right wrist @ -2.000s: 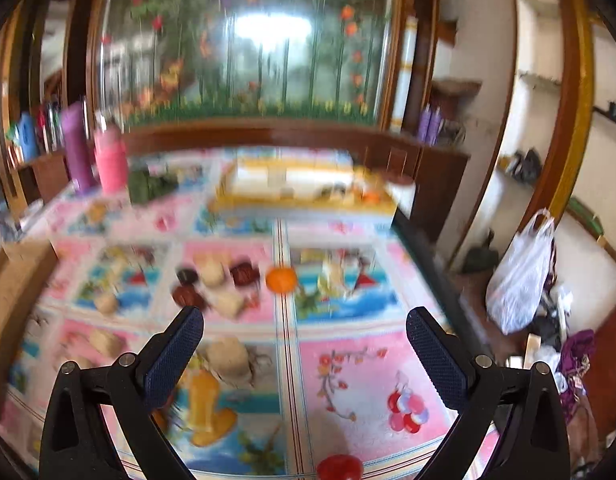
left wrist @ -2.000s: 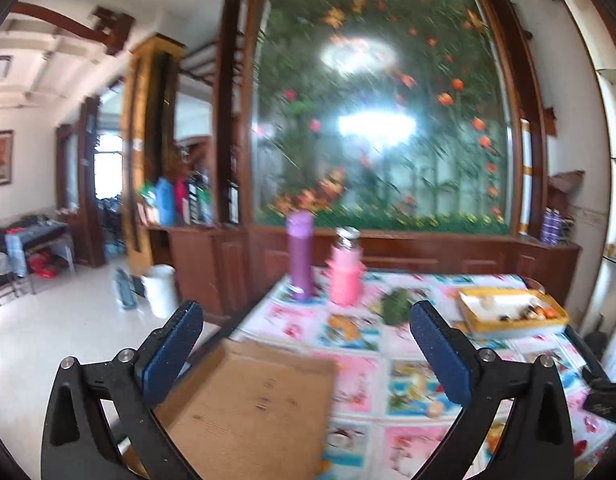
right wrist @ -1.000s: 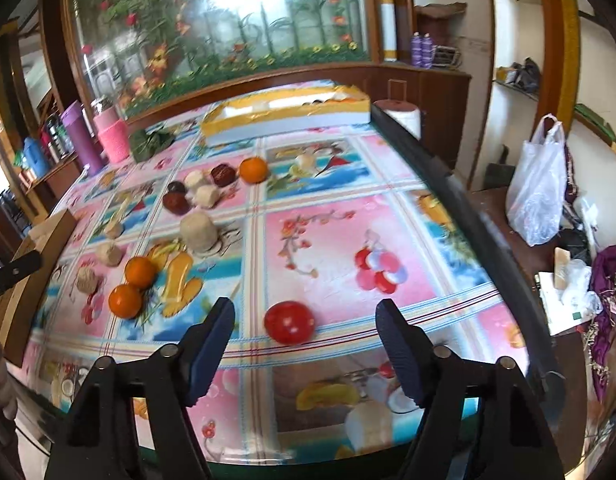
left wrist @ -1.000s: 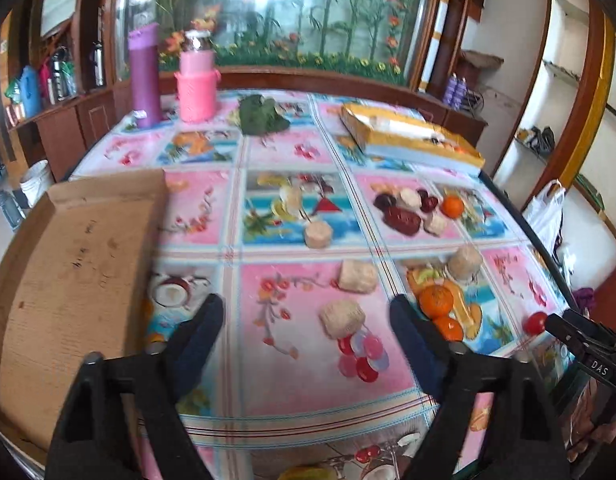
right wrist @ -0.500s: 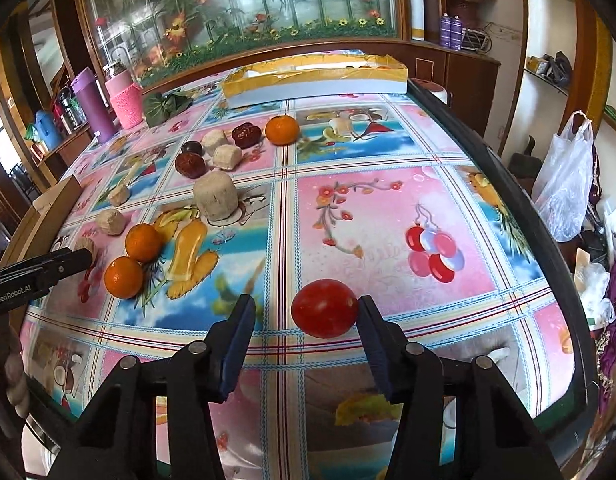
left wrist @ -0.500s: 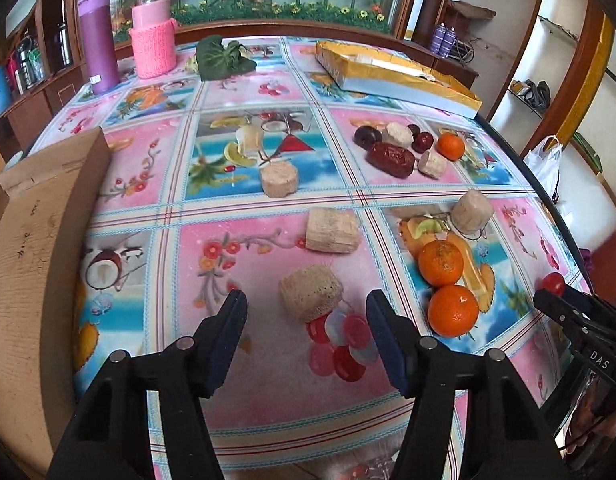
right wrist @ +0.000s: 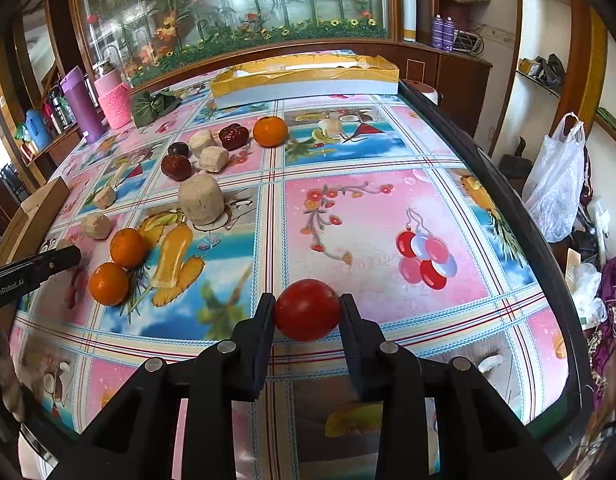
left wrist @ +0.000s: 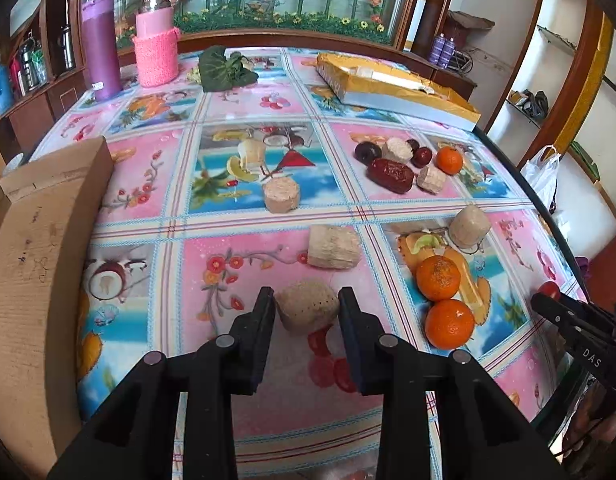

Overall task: Organize fruits
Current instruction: 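Grasp the beige cylinder cake with the left gripper while the right gripper grasps the red tomato, then carry both held items into the cardboard tray and open both grippers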

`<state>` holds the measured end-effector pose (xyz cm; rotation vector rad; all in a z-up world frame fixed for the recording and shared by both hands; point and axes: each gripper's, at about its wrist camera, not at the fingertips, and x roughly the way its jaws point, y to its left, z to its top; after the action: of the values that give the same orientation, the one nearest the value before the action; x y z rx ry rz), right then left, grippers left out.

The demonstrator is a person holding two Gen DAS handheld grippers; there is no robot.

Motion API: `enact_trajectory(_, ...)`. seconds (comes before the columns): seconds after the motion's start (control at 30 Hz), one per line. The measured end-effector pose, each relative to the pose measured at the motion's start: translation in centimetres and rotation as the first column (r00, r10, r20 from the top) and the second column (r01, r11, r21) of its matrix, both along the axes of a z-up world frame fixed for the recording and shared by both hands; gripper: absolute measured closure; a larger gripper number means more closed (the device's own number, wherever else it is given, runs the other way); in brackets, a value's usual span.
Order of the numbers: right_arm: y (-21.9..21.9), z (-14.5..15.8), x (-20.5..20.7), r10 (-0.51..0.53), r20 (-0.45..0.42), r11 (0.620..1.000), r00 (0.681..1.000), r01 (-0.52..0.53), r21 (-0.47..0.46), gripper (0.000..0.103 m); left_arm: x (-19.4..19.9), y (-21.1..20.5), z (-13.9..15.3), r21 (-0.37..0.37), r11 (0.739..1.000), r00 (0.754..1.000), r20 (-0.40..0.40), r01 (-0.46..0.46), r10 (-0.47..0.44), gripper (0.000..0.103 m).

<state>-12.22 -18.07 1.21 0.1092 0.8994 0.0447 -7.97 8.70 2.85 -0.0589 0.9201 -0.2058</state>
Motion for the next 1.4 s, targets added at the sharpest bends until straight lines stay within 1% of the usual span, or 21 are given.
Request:
enact_trajectory(0.1,0.5,0.9,-0.5,0.017,0.019,1.000,1.000,-0.017,0.022,0.069,-1.0,0.7,1.9,-0.012,1.000,0.999,0.048,0.004,-0.003,0.072)
enact_trajectory(0.27,3.3,4.4,-1.7,0.084,0.098,0.996,0.992,-0.085,0.004,0.069,-2.9,3.1,5.4,-0.069,0.998,0.991,0.133,-0.011,0.020,0.072)
enact_trajectory(0.43,7.1,7.9,-3.1,0.158,0.178,0.987,0.971,-0.160,-0.005,0.069,-5.5,7.1,8.2,-0.162,0.986,0.978,0.195,-0.037,0.068,0.072)
enact_trajectory(0.53,9.5,9.5,-3.9,0.209,0.213,0.978,0.955,-0.209,-0.019,0.069,-7.1,9.7,9.4,-0.184,0.981,0.967,0.229,-0.067,0.109,0.072)
enact_trajectory(0.63,12.4,10.8,-4.4,0.272,0.239,0.962,0.932,-0.270,-0.042,0.069,-7.7,12.3,10.1,-0.188,0.977,0.960,0.239,-0.102,0.146,0.072)
enact_trajectory(0.73,15.1,12.0,-3.9,0.339,0.254,0.939,0.906,-0.340,-0.041,0.069,-7.2,15.0,10.4,-0.196,0.971,0.960,0.214,-0.137,0.178,0.072)
enact_trajectory(0.77,16.1,12.4,-3.5,0.361,0.259,0.931,0.896,-0.364,-0.039,0.069,-6.9,15.8,10.5,-0.186,0.971,0.959,0.210,-0.152,0.190,0.072)
enact_trajectory(0.87,19.4,13.2,-1.6,0.428,0.268,0.900,0.863,-0.435,-0.037,0.069,-5.3,18.4,10.9,-0.094,0.971,0.948,0.216,-0.218,0.233,0.072)
enact_trajectory(0.9,20.7,13.3,-0.6,0.453,0.265,0.887,0.851,-0.462,-0.032,0.069,-4.6,19.3,10.8,-0.078,0.969,0.947,0.207,-0.233,0.245,0.072)
enact_trajectory(0.97,23.4,13.1,1.4,0.500,0.243,0.857,0.831,-0.515,-0.005,0.069,-2.7,21.6,10.1,-0.072,0.961,0.947,0.161,-0.268,0.277,0.072)
enact_trajectory(1.03,26.3,12.5,3.2,0.539,0.217,0.831,0.814,-0.555,0.015,0.069,-1.0,23.6,9.2,-0.058,0.951,0.943,0.125,-0.303,0.308,0.072)
enact_trajectory(1.1,29.1,11.5,4.5,0.573,0.192,0.811,0.797,-0.585,0.011,0.069,0.7,25.4,8.0,-0.048,0.940,0.935,0.092,-0.339,0.342,0.072)
enact_trajectory(1.23,35.0,8.6,7.1,0.632,0.133,0.771,0.764,-0.637,-0.001,0.068,4.2,28.3,4.8,-0.093,0.921,0.925,-0.022,-0.379,0.379,0.072)
enact_trajectory(1.3,37.4,7.1,8.2,0.654,0.104,0.754,0.749,-0.657,-0.001,0.068,5.5,29.3,3.4,-0.100,0.911,0.916,-0.060,-0.401,0.396,0.072)
enact_trajectory(1.4,40.1,5.5,9.6,0.671,0.069,0.741,0.738,-0.671,-0.018,0.068,7.0,30.4,2.1,-0.107,0.900,0.905,-0.092,-0.423,0.415,0.072)
